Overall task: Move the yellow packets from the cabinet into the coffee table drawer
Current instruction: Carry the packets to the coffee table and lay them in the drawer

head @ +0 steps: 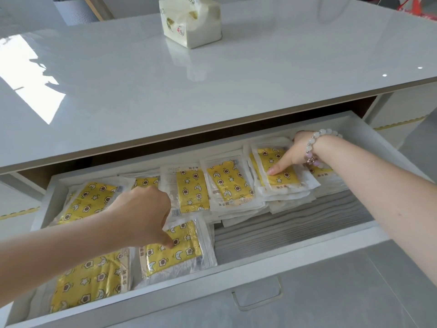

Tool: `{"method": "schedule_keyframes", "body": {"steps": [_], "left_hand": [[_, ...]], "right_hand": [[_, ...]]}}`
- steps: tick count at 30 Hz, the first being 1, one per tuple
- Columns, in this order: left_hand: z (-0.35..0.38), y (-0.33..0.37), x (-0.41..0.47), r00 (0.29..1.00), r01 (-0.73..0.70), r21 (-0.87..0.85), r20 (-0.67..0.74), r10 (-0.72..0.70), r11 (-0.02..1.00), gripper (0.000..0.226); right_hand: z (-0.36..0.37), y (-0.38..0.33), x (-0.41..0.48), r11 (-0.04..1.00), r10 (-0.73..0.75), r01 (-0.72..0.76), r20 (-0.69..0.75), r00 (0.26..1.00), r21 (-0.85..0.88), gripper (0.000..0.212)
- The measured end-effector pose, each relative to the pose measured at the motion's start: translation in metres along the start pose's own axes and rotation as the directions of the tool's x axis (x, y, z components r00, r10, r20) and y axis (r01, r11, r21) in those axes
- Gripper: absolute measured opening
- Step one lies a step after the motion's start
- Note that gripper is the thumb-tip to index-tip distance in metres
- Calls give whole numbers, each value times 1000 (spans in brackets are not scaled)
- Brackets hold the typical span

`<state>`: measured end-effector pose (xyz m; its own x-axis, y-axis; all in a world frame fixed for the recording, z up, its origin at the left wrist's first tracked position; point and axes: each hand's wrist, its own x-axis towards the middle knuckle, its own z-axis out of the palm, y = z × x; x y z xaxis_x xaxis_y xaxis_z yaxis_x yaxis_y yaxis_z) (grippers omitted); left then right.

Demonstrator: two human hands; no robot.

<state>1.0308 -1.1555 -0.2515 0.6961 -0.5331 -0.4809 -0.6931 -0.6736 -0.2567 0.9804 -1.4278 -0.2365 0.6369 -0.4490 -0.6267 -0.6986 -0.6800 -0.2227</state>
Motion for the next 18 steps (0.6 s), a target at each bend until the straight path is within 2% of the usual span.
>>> {"method": "schedule_keyframes", "body": {"steps": [3, 8, 12, 15, 18], "left_hand": [[-8, 2, 3, 999, -37, -29, 25, 38, 999, 42], [-25, 23, 24, 997, -80, -368, -7, 83, 927, 34], [-37, 46, 41, 993, -117, -689, -79, 86, 715, 28], [-47, 62, 52, 985, -172, -819, -153, 80, 548, 23], [-47, 71, 63, 987, -155, -887, -153, 38, 435, 35]], "right_hand": [[-1, 0, 0, 999, -25, 26, -34, 999, 19, 79], [-5, 6, 4, 990, -13, 30, -121, 993, 136, 73], [-3, 5, 0, 986, 0, 27, -163, 987, 167, 68], [-5, 8, 2, 985, 13, 23, -207, 978, 170, 62], [-13, 11, 3, 984, 39, 6, -247, 968, 180, 43]]}}
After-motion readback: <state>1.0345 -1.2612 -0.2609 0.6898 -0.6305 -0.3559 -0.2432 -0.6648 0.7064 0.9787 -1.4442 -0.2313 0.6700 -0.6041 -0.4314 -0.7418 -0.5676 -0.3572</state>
